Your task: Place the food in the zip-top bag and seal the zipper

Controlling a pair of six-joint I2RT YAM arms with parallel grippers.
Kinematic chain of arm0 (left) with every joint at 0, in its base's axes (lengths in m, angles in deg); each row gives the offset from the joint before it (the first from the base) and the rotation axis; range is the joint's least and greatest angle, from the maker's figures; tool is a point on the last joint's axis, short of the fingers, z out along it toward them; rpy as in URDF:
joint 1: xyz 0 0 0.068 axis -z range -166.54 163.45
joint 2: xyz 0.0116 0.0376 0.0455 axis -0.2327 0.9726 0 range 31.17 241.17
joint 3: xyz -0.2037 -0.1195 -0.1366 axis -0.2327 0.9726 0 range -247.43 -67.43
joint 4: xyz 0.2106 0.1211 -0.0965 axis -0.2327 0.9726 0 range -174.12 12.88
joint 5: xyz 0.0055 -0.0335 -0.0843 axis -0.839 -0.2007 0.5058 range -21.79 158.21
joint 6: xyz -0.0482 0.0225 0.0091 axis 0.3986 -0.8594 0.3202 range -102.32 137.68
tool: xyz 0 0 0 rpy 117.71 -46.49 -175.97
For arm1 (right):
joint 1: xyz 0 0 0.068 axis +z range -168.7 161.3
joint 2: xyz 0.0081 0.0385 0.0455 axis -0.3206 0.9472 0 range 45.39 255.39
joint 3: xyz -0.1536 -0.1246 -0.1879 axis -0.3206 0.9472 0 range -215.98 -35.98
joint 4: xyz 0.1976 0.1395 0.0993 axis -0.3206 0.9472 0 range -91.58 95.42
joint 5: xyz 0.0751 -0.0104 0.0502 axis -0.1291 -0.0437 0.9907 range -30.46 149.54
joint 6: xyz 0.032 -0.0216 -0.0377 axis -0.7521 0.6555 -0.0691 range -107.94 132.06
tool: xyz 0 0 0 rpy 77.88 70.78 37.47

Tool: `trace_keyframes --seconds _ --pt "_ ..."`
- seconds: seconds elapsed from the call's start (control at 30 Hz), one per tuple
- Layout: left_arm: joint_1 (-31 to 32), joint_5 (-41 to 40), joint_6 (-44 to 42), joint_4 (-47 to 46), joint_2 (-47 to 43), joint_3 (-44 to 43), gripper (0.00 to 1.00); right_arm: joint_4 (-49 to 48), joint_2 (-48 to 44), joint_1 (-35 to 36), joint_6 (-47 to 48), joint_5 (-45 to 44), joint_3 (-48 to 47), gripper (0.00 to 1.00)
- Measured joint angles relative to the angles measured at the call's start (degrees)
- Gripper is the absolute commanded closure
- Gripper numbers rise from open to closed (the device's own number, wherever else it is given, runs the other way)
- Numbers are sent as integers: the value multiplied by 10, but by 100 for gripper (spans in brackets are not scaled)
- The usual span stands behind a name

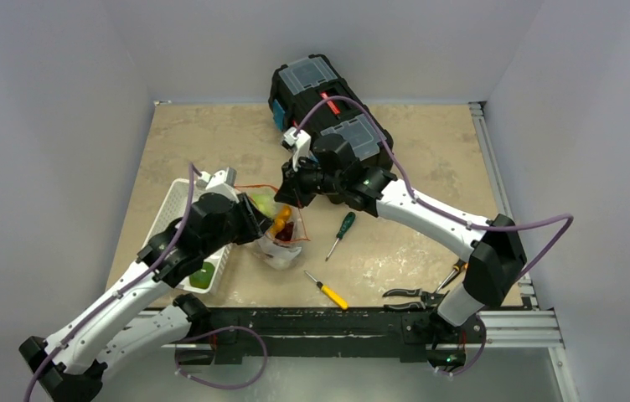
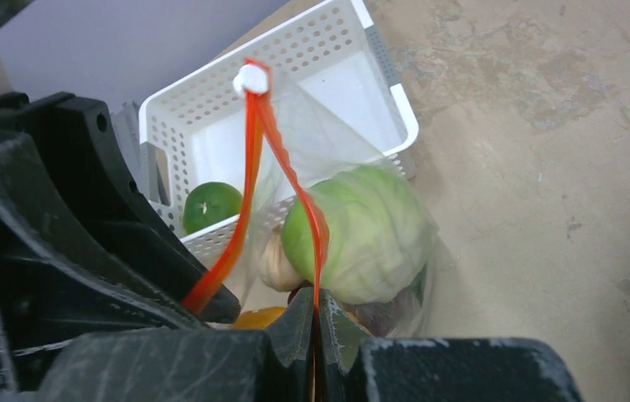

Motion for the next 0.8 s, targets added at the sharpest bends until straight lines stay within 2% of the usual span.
trace_keyframes --seconds 0.07,0.13,0.2,0.27,0.4,0.57,0.67,0.73,0.8 --pt "0 1 -7 1 14 -2 93 23 0 2 -7 -19 -14 85" --pt "0 1 -11 -1 12 -1 100 66 2 6 -21 -47 -46 67" --pt "0 1 -11 -8 -1 3 100 111 3 11 -39 -78 -90 49" --pt "0 1 -9 -19 -17 12 100 146 3 17 -59 -110 -128 39" --pt "0 4 0 -49 -36 38 100 207 -12 45 -103 -185 -158 37" --pt "0 13 9 -67 -40 53 100 270 -19 91 -181 -235 -163 39" --pt "0 15 13 -71 -49 58 100 286 -19 109 -240 -249 -161 45" --pt "0 15 14 -72 -56 61 100 284 -20 114 -278 -263 -154 55" --pt "0 15 16 -72 -61 65 100 286 -24 116 -321 -285 -137 58"
